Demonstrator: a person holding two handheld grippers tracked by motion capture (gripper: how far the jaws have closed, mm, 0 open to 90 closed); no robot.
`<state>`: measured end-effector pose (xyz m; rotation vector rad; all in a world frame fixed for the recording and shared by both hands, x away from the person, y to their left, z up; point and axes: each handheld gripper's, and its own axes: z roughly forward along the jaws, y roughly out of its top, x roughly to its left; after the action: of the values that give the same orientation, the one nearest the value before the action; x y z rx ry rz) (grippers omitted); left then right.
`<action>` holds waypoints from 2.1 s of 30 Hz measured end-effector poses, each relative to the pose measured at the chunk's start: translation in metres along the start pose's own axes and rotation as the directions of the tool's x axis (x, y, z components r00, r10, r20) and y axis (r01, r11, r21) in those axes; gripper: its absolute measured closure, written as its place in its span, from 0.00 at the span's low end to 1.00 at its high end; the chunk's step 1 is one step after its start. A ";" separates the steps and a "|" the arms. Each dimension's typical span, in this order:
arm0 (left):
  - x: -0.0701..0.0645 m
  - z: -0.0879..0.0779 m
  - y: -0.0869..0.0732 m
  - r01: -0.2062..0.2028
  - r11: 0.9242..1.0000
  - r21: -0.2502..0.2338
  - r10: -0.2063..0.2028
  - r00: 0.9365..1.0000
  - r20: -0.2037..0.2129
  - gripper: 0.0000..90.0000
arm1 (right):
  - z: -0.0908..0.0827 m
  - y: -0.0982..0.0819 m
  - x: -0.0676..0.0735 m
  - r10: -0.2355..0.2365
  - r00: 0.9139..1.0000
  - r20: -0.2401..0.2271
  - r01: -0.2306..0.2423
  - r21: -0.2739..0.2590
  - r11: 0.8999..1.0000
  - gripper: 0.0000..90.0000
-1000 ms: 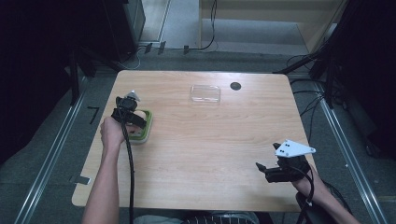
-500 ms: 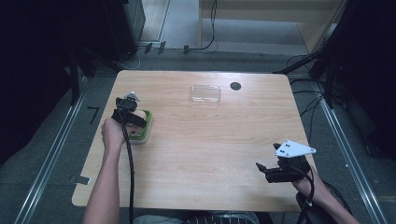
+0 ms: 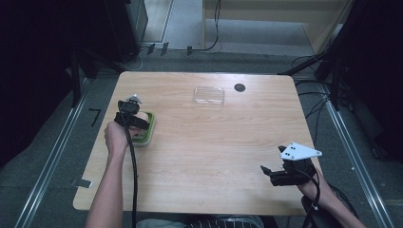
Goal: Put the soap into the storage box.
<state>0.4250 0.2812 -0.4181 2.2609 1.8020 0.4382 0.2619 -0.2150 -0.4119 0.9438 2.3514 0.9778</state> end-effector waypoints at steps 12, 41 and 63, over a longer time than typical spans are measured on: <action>0.001 0.008 0.000 0.023 1.000 -0.010 -0.023 1.000 0.000 0.37 | -0.001 -0.002 -0.001 0.010 1.000 0.008 -0.010 0.000 1.000 0.15; 0.004 0.020 -0.005 0.079 0.996 -0.030 -0.079 0.997 0.011 0.37 | -0.001 0.000 0.001 0.001 1.000 0.005 -0.001 -0.001 1.000 0.15; -0.001 -0.008 -0.003 0.041 0.999 0.012 -0.041 0.998 -0.037 0.16 | 0.000 0.000 0.000 -0.002 1.000 0.003 0.002 -0.002 1.000 0.15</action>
<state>0.4195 0.2805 -0.4115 2.2343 1.8707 0.4649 0.2616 -0.2149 -0.4119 0.9410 2.3484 0.9773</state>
